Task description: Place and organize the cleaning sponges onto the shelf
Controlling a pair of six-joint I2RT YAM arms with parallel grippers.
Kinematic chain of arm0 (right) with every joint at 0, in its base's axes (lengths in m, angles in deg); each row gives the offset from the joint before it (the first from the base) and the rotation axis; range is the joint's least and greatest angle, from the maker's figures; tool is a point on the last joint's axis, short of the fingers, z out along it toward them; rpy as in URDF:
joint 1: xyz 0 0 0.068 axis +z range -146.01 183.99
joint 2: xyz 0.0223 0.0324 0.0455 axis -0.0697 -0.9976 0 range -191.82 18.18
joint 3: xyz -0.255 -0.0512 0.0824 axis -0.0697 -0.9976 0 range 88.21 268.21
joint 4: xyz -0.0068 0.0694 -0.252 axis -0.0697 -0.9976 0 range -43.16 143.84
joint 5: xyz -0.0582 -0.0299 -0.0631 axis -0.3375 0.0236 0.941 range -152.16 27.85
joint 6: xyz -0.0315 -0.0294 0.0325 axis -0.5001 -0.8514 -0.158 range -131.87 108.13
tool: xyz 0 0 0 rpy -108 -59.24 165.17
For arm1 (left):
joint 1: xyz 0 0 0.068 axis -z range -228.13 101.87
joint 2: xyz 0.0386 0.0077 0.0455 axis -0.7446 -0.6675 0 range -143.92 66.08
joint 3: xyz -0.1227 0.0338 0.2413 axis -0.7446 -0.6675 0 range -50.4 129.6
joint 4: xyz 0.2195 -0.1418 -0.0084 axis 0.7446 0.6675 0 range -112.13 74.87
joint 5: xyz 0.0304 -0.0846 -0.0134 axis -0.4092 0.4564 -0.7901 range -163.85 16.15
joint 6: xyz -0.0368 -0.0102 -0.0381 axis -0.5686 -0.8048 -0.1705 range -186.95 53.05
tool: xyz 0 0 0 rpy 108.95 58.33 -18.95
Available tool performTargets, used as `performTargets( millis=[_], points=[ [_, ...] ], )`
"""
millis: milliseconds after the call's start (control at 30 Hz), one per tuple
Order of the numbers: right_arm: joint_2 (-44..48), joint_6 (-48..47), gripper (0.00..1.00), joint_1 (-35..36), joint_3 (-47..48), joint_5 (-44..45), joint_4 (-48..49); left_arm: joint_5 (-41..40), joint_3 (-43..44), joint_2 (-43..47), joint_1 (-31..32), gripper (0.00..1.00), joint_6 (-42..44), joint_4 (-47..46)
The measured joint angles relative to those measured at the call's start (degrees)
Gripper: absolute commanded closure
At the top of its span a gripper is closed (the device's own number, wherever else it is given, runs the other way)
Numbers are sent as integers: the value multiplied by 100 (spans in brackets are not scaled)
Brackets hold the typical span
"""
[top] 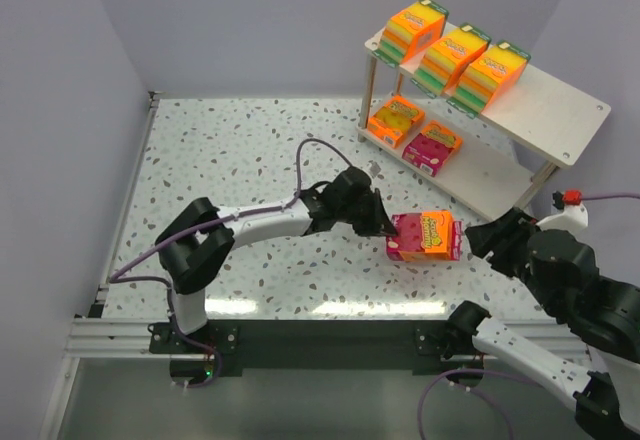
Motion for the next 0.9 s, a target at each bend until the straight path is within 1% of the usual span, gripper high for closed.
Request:
performTargets(
  millis=[33, 133, 233, 333, 400, 500, 567, 767, 900],
  points=[
    [-31, 0, 40, 0, 81, 33, -2, -120, 33, 31, 205, 100, -293, -57],
    [-74, 2, 40, 0, 249, 74, 0, -616, 144, 39, 535, 100, -949, -114],
    [-74, 15, 40, 0, 306, 94, -2, -1088, 463, -35, 649, 100, -1569, 26],
    [-74, 31, 40, 0, 315, 142, -2, -1412, 1261, -444, 647, 100, -2253, 258],
    [-74, 44, 40, 0, 328, 168, -4, -1552, 2004, -896, 640, 100, -2645, 557],
    [-74, 48, 40, 0, 380, 179, -4, -1718, 2973, -1569, 651, 100, -2977, 892],
    [-70, 59, 40, 0, 398, 181, -4, -1803, 3414, -1939, 686, 100, -3206, 1045],
    [-22, 70, 40, 0, 398, 186, -4, -2124, 4317, -2712, 833, 100, -3786, 1585],
    [-9, 68, 40, 0, 398, 184, -4, -2275, 4527, -2938, 887, 100, -4122, 1591]
  ],
)
